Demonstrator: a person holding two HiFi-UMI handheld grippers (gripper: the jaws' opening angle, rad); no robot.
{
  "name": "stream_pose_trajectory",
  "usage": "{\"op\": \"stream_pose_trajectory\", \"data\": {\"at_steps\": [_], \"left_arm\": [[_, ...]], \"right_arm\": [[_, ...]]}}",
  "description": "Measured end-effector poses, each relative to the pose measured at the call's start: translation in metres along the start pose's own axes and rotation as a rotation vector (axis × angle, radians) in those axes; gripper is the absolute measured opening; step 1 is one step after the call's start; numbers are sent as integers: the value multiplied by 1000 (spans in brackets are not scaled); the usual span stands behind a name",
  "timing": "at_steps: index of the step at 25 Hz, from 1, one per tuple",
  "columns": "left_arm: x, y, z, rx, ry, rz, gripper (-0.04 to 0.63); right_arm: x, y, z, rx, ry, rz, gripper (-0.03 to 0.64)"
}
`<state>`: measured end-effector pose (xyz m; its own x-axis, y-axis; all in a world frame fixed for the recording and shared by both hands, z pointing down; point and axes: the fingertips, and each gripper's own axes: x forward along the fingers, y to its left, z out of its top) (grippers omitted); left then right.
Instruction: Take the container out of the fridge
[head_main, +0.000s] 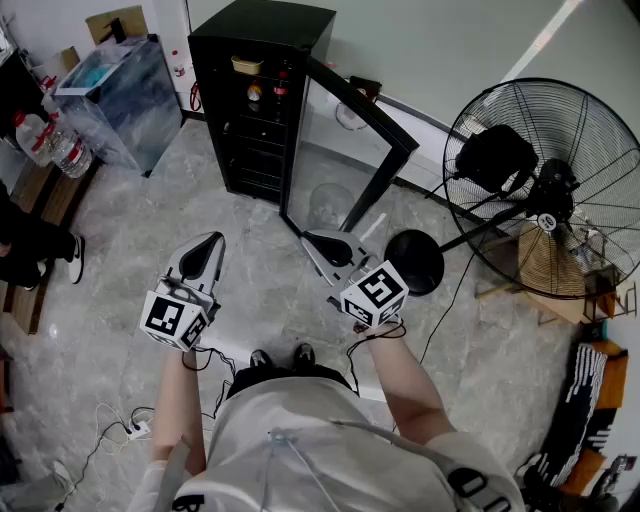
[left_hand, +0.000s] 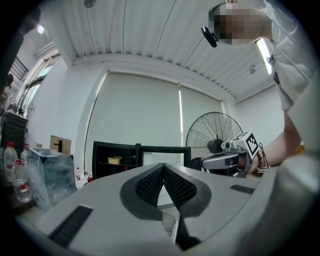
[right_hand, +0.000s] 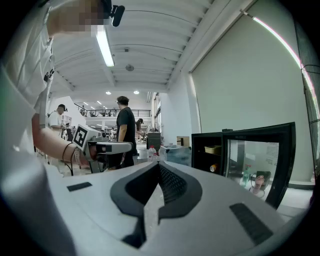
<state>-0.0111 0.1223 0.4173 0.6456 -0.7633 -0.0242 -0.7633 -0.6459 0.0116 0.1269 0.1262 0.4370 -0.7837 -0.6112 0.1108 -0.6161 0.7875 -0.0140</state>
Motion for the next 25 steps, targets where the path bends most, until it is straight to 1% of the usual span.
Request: {"op": "stream_pose_trajectory", "data": {"at_steps": [3, 10, 19, 25], "left_arm": [[-4, 1, -4, 1, -12, -8, 8], [-2, 1, -1, -3, -6, -14, 8], [-12, 9, -8, -11, -13, -15, 8], [-22, 14, -7, -20, -7, -21, 8]], "right_arm": [[-1, 3, -4, 3, 0, 0, 15], [0, 7, -1, 29, -23, 22, 15], [5, 16, -2, 16, -5, 25, 15], [13, 25, -2, 29, 4, 24, 15]]}}
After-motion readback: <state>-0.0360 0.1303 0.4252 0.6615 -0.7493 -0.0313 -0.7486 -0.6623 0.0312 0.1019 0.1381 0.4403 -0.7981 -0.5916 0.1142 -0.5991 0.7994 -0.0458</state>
